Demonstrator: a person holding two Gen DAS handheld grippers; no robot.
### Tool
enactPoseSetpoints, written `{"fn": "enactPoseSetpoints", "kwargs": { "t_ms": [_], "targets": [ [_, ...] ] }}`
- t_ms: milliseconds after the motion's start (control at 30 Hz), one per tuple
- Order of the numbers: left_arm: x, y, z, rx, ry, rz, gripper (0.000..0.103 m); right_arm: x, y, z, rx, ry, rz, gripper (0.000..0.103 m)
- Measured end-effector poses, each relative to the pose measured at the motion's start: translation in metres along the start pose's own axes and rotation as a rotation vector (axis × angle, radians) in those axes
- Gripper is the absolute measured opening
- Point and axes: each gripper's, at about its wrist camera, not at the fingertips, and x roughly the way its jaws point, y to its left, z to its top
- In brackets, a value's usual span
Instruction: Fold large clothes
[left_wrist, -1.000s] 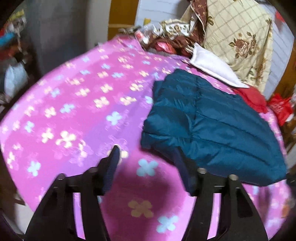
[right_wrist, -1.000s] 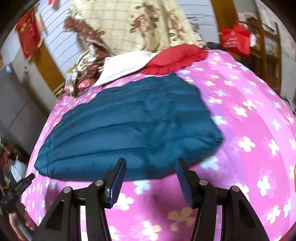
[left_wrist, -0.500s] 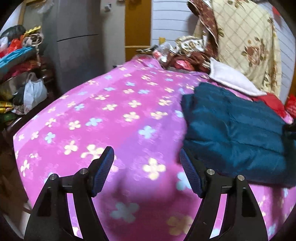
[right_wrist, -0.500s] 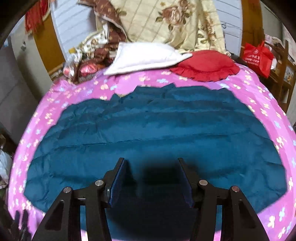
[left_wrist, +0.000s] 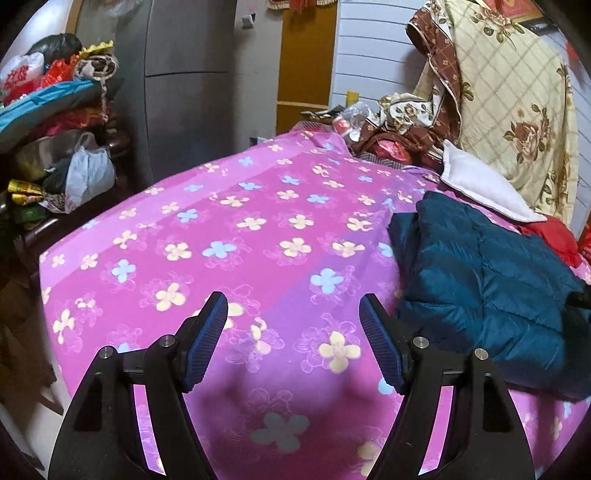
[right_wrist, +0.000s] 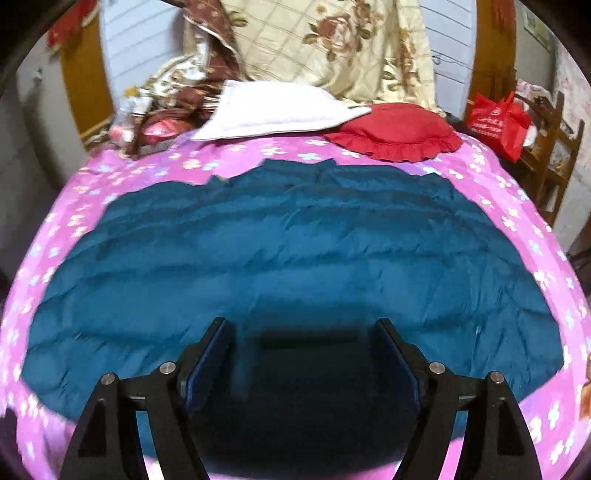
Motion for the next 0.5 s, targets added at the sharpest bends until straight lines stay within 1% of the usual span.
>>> {"fn": "enactPoseSetpoints", "kwargs": {
  "t_ms": [100, 167, 233, 333, 400, 467, 500],
  "targets": [
    [-0.006, 0.000, 0.000, 0.005, -0.039, 0.023, 0.074, -0.017, 0.007, -0.022, -0.025, -0.008, 0.064, 0.078],
    [-0.016, 0.000, 0.001, 0.005, -0.089, 0.042, 0.076, -0.027, 0.009, -0.038, -0.042, -0.012, 0.096, 0.078],
    [-0.025, 0.001, 0.002, -0.005, -0.143, 0.043, 0.083, -0.035, 0.009, -0.052, -0.059, -0.021, 0.109, 0.078],
    [-0.038, -0.003, 0.002, 0.002, -0.193, 0.054, 0.090, -0.047, 0.010, -0.072, -0.123, -0.063, 0.086, 0.078],
    [-0.045, -0.008, 0.002, 0.021, -0.216, 0.057, 0.093, -0.052, 0.008, -0.079, -0.167, -0.085, 0.069, 0.078],
    [-0.048, -0.014, 0.001, 0.046, -0.211, 0.036, 0.093, -0.053, 0.000, -0.079, -0.162, -0.090, 0.056, 0.078],
    [-0.049, -0.018, 0.000, 0.060, -0.205, 0.030, 0.093, -0.051, -0.009, -0.076, -0.140, -0.089, 0.044, 0.078]
  ]
}}
